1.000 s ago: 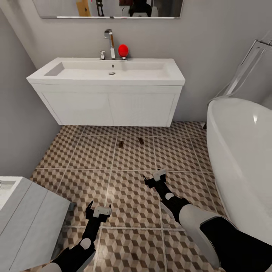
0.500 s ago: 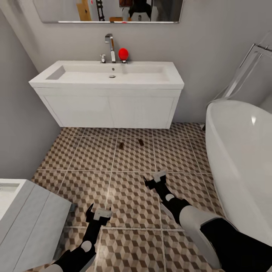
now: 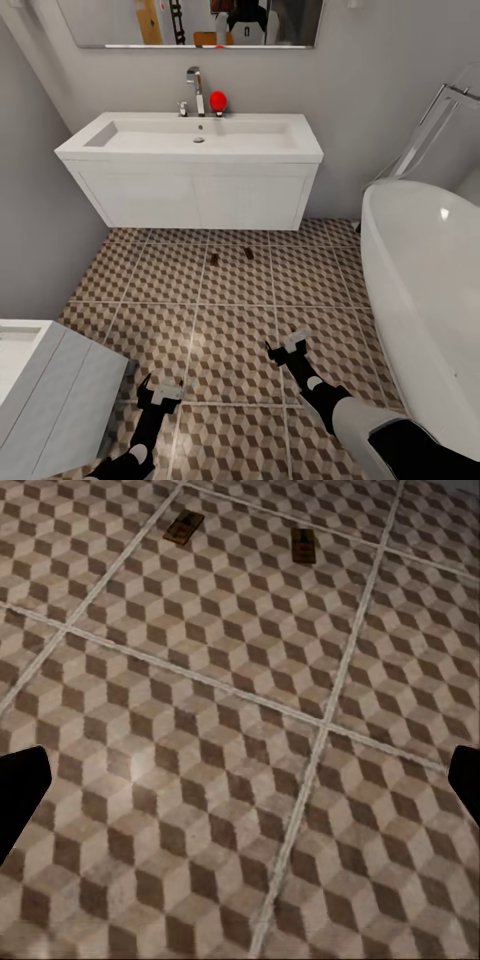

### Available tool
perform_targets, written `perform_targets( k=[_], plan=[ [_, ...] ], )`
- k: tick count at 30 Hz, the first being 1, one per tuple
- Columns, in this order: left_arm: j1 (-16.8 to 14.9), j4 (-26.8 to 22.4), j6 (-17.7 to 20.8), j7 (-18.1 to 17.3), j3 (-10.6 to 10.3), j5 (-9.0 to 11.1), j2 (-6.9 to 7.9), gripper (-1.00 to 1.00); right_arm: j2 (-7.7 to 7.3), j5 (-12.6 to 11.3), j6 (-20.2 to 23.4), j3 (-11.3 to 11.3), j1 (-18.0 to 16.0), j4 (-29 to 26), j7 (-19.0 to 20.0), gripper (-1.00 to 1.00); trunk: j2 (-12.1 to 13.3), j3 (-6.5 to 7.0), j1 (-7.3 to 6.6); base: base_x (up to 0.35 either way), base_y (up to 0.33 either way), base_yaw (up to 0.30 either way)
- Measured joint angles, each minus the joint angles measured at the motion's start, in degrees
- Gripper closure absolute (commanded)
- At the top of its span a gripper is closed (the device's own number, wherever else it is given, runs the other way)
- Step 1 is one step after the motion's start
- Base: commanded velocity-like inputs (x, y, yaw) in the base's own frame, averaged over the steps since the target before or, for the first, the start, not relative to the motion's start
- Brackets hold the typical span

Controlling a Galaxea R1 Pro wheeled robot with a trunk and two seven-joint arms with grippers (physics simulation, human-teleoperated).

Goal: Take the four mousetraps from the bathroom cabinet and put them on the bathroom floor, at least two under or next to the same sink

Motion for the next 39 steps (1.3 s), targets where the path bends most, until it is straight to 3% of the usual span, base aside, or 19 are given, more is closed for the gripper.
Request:
perform_targets(
  k=[5, 12, 15, 17, 28, 34, 39],
  plan=[
    [0.56, 6.57, -6.19, -0.01, 0.08, 0.15, -0.02, -1.00, -1.35, -0.06, -2.15, -0.01, 3.31, 0.01, -0.11, -1.00, 2.01, 0.89, -1.10, 0.000, 0.000, 0.000],
    [2.73, 10.97, -10.91, 0.08, 0.06, 0.04, 0.01, -1.00, -3.76, -1.35, -4.22, -0.16, 8.29, 0.06, -0.16, -1.00, 4.81, 2.15, -2.64, 0.000, 0.000, 0.000],
    [4.01, 11.56, -12.03, 0.08, 0.07, 0.04, 0.04, -1.00, -4.89, -2.73, -5.69, -0.24, 11.57, 0.03, -0.15, -1.00, 6.02, 2.69, -3.30, 0.000, 0.000, 0.000],
    [6.08, 13.12, -13.41, -0.03, 0.33, 0.24, 0.40, -1.00, -5.50, -4.89, -9.30, -0.49, 13.95, 0.16, -0.14, -1.00, 6.82, 3.04, -3.74, 0.000, 0.000, 0.000],
    [9.72, 17.99, -22.89, 0.27, 0.54, 0.19, 1.34, -1.00, -5.69, -6.69, -12.07, -0.48, 20.87, 0.23, -0.32, -1.00, 11.23, 5.03, -6.15, 0.000, 0.000, 0.000],
    [10.12, 18.25, -24.23, 0.40, 0.91, 0.20, 0.63, -1.00, -5.40, -7.82, -12.89, -0.51, 23.38, 0.21, -0.54, -1.00, 13.64, 6.11, -7.47, 0.000, 0.000, 0.000],
    [10.17, 18.28, -24.33, 0.39, 2.24, 1.65, 0.57, -1.00, -4.93, -11.33, -13.15, -0.59, 25.52, 0.20, -2.07, -1.00, 15.65, 7.00, -8.57, 0.000, 0.000, 0.000]
  ],
)
